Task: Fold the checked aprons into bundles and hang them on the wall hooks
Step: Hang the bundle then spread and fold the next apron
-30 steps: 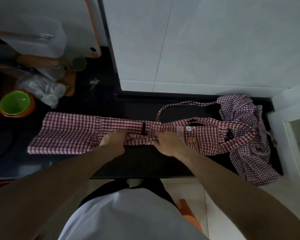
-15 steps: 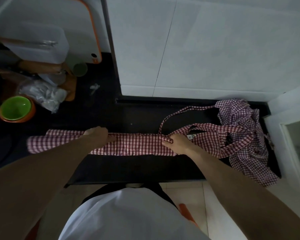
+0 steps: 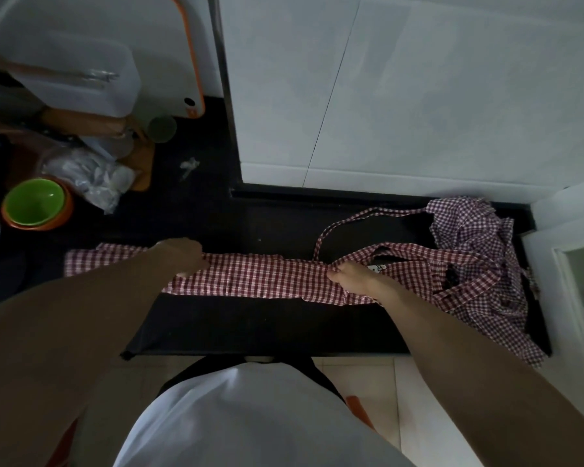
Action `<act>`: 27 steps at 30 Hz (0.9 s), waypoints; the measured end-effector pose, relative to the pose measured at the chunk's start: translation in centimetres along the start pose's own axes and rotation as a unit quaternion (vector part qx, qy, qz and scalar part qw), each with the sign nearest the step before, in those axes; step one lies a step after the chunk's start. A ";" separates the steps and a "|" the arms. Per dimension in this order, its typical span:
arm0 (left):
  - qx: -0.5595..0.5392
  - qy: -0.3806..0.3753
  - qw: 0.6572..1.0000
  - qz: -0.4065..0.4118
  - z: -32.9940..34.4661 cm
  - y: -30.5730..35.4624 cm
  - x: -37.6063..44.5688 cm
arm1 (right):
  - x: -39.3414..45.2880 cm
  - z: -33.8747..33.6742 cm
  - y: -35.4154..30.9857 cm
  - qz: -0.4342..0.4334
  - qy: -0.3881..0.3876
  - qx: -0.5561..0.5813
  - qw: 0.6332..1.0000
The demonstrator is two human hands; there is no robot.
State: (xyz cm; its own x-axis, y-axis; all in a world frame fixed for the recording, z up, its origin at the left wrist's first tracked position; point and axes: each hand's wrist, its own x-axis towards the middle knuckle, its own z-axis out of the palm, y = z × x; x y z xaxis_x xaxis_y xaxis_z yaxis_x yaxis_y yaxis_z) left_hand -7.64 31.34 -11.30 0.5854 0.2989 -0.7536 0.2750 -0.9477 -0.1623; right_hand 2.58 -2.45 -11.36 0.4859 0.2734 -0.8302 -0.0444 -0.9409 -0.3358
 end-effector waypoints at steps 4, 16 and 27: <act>0.024 0.072 0.994 -0.073 1.3 1.4 0.0 | 0.6 0.4 -0.4 0.005 0.004 -0.054 0.999; -0.138 0.171 0.964 0.148 2.6 15.2 -4.3 | 2.0 0.9 -0.2 0.025 0.033 -0.083 0.996; -0.209 0.070 0.974 -0.060 2.7 20.5 -3.2 | 1.2 0.8 2.4 -0.014 0.045 -0.100 0.994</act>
State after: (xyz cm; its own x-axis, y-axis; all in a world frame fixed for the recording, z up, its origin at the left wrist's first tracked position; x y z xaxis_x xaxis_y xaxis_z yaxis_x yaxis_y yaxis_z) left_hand -5.93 10.70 -13.95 0.6200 0.4446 -0.6465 0.6165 -0.7857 0.0509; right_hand 2.35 -4.18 -13.55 0.5616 0.2890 -0.7753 0.1397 -0.9567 -0.2554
